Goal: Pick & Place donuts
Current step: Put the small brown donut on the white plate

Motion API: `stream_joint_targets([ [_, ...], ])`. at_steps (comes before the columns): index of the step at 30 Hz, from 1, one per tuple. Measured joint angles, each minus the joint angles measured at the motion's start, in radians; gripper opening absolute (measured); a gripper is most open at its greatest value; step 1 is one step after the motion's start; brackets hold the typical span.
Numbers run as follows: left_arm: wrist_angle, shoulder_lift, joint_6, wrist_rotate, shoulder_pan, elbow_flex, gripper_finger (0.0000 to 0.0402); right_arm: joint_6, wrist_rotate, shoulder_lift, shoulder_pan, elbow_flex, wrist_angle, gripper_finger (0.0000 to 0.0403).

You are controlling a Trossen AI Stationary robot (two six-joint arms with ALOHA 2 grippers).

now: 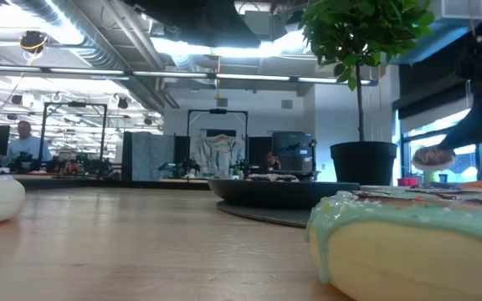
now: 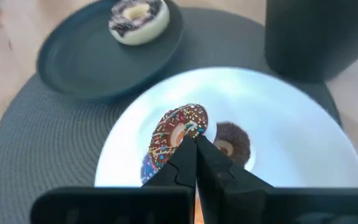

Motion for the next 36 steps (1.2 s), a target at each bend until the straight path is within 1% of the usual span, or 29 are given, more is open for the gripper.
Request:
stream_joint_targets([
  [6, -0.006, 0.0, -0.006, 0.002, 0.002, 0.0, 0.0139, 0.006, -0.03, -0.002, 0.0, -0.057, 0.086, 0.0004],
  [15, -0.007, 0.0, -0.006, 0.002, 0.002, 0.0, 0.0139, 0.003, -0.072, -0.002, -0.002, -0.072, 0.088, 0.0005],
  [20, -0.007, 0.0, -0.006, 0.002, 0.002, 0.0, 0.0139, 0.002, -0.106, -0.002, -0.002, -0.072, 0.08, 0.0015],
  [24, -0.007, 0.0, -0.006, 0.001, 0.002, 0.0, 0.0139, 0.002, -0.111, -0.002, -0.002, -0.072, 0.081, 0.0024],
  [29, -0.007, 0.0, -0.006, 0.001, 0.002, 0.0, 0.0139, -0.002, -0.112, -0.002, -0.002, -0.072, 0.075, 0.004],
  [36, -0.007, 0.0, -0.006, 0.001, 0.002, 0.0, 0.0139, -0.002, -0.111, -0.002, -0.002, -0.072, 0.062, 0.0087],
])
